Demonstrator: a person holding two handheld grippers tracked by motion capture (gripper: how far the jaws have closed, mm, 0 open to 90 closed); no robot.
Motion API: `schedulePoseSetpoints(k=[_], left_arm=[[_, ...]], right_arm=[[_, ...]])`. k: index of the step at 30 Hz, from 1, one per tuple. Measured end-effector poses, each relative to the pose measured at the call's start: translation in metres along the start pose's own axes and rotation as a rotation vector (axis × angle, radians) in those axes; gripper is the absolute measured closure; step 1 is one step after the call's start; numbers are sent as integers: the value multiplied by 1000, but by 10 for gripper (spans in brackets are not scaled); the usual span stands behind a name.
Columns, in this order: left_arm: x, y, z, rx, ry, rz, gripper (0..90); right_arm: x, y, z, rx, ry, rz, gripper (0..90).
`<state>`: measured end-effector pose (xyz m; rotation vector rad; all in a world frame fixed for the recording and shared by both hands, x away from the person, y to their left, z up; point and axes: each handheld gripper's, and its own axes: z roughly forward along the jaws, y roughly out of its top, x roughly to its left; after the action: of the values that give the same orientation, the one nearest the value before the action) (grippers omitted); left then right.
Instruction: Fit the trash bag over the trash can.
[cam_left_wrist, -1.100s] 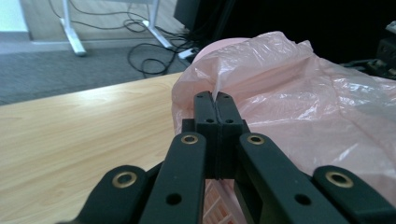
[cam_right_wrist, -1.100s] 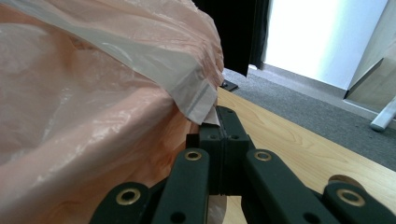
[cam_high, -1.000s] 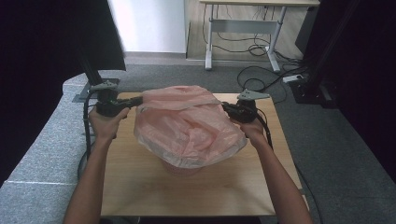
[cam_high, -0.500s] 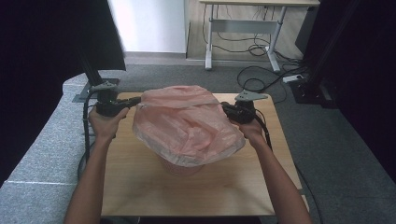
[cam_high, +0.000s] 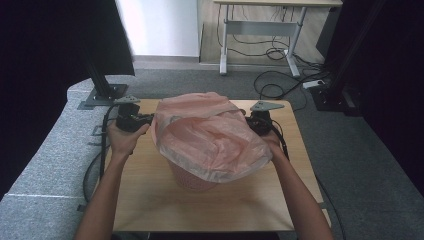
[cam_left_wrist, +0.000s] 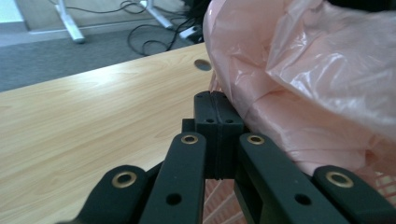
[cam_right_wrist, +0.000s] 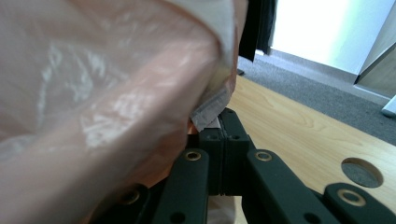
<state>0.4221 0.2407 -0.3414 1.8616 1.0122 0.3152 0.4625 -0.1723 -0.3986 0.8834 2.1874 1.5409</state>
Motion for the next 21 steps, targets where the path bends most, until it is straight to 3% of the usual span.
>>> schedulePoseSetpoints(k=[3, 6, 7, 9, 12, 19, 21], left_arm=[[3, 1, -12, -22, 22, -19, 895], [5, -3, -30, -82, 48, -31, 812], [6, -4, -37, -103, 40, -38, 788], [4, -9, -52, -146, -14, -63, 696], [-6, -16, -69, -180, -44, -48, 566], [-35, -22, -86, -173, -159, -50, 274], [-46, -21, -86, -155, -143, -17, 203]], right_arm=[[-3, 2, -12, -19, -6, 4, 889], [-3, 2, -21, -10, -15, -5, 888], [-3, 2, -23, -8, -17, -6, 887], [-1, 1, -26, -11, -16, -18, 880], [2, 1, -28, -6, -18, -33, 875], [2, 1, -28, -4, -35, -41, 858], [3, 1, -28, -2, -38, -44, 857]])
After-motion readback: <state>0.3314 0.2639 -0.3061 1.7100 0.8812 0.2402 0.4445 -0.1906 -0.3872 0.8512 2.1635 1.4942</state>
